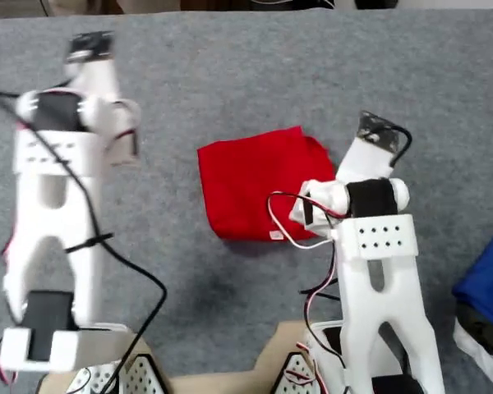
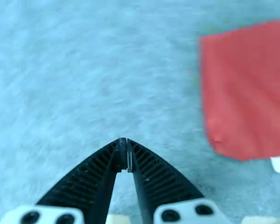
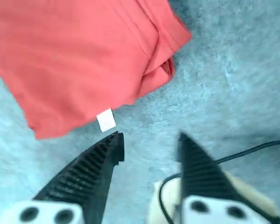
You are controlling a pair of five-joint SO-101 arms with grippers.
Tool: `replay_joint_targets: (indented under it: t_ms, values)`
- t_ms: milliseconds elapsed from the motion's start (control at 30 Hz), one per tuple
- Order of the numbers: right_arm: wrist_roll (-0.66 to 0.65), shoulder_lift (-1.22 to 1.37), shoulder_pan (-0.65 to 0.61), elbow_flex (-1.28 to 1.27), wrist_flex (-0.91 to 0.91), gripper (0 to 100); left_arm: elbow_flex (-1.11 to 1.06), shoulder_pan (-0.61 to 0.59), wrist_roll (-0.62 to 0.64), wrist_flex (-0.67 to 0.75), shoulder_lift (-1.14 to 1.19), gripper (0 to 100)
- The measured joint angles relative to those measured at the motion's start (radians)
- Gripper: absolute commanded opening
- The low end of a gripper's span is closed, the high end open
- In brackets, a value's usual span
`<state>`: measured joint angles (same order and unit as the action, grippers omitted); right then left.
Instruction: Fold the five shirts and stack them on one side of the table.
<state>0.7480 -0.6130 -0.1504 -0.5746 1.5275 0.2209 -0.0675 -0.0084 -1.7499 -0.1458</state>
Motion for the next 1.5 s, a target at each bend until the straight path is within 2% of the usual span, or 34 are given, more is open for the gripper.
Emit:
replay_joint_targets:
  t_ms: [167, 300, 600, 767, 933, 1200, 1367, 1433, 1500]
  values:
    - [0.098, 0.005, -0.032, -0.032, -0.097, 27.0, -0.107, -0.184, -0.002, 0.000, -0.025, 2]
    - [0.137, 0.071, -0.031, -0.032, -0.150, 27.1, -0.138, -0.252, -0.021, 0.000, -0.025, 2]
    - [0.298, 0.381, -0.020, -0.031, -0.330, 27.1, -0.138, -0.259, -0.021, 0.000, -0.025, 2]
    - [0.345, 0.494, -0.020, 0.002, -0.351, 27.1, -0.138, -0.259, -0.021, 0.000, -0.025, 2]
    - [0.358, 0.557, -0.020, 0.005, -0.387, 27.1, -0.138, -0.259, -0.021, 0.000, -0.025, 2]
    - [0.358, 0.715, -0.021, 0.006, -0.574, 26.7, -0.138, -0.259, -0.021, 0.000, -0.025, 2]
    - [0.359, 0.749, -0.025, 0.020, -0.605, 26.7, -0.138, -0.259, -0.021, 0.000, -0.025, 2]
    - [0.359, 0.749, -0.025, 0.020, -0.605, 24.6, -0.138, -0.259, -0.021, 0.003, -0.025, 2]
    - [0.359, 0.749, -0.025, 0.023, -0.595, 18.0, -0.138, -0.259, -0.021, 0.006, -0.025, 2]
